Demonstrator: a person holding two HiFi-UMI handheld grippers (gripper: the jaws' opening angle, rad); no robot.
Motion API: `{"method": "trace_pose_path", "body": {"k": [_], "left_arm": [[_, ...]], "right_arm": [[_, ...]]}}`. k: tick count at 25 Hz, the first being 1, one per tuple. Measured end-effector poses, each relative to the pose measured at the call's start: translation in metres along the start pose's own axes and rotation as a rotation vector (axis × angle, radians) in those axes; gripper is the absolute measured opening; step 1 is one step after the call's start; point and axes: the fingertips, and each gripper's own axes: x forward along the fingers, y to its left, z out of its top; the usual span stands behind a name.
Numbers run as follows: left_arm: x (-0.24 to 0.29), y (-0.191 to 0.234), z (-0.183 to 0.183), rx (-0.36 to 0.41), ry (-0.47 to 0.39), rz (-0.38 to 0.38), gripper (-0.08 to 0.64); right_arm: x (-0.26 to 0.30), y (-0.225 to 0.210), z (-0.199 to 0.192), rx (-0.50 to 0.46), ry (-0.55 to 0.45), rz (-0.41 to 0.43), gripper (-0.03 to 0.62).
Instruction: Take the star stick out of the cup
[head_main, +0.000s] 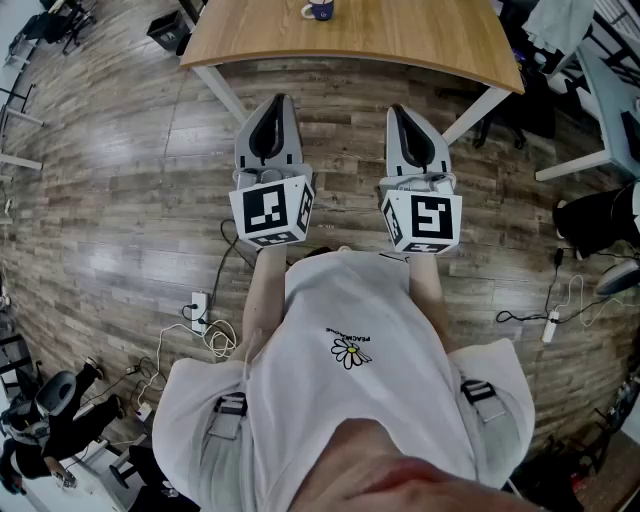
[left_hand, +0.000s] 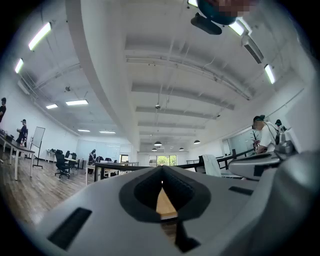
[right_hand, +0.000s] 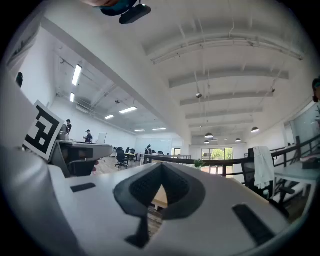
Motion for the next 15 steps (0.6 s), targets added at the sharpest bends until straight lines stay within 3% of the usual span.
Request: {"method": "trace_pose_path", "body": {"k": [11, 15], "left_arm": [[0.0, 0.0008, -0.0046, -0.004, 0.011, 0.015, 0.015], [0.0027, -0.0001, -0.0047, 0.0, 0.011, 0.013, 0.015]], "right_arm": [[0.0013, 0.0014, -0.0057, 0.036, 0.001, 0.039, 0.006], [0.0037, 0.0049, -0.0005, 0.103, -0.031, 0.102, 0.006]]}}
